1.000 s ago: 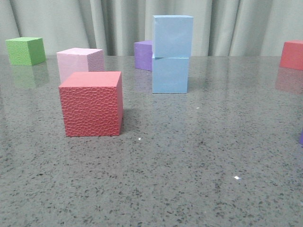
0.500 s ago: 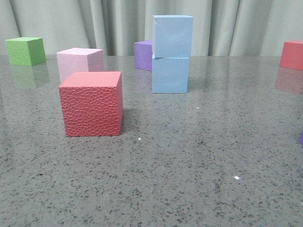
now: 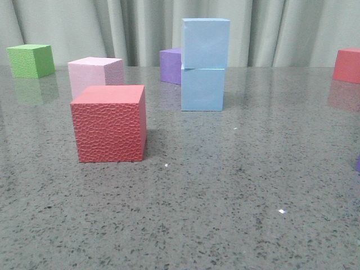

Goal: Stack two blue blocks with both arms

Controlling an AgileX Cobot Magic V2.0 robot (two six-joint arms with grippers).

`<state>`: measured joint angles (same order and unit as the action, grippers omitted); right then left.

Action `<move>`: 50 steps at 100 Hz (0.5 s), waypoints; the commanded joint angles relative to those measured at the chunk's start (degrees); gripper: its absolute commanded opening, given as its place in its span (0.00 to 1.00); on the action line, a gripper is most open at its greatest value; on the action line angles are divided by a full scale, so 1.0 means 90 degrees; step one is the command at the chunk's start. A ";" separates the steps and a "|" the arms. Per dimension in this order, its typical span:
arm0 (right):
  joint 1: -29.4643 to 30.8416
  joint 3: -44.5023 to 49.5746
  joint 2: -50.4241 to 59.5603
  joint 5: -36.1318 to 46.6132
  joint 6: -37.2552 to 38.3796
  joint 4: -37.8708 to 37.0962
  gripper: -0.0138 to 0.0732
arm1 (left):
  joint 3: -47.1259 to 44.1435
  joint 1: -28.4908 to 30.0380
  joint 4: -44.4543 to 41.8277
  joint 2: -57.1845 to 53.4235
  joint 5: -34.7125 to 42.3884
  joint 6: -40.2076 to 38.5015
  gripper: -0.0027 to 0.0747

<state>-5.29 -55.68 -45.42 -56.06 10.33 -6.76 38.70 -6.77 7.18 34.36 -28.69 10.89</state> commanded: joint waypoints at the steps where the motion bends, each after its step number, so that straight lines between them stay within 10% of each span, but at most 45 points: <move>1: 0.0026 -0.0147 0.0045 0.0345 -0.0032 -0.0135 0.02 | -0.0241 0.0015 0.0036 -0.0225 0.0994 -0.0045 0.01; 50: 0.0026 -0.0147 0.0045 0.0345 -0.0032 -0.0135 0.02 | -0.3453 0.0110 -0.0134 -0.2246 0.3809 -0.0045 0.01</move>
<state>-5.29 -55.68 -45.42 -56.06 10.33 -6.76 8.66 -6.42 6.18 16.32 -1.84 10.89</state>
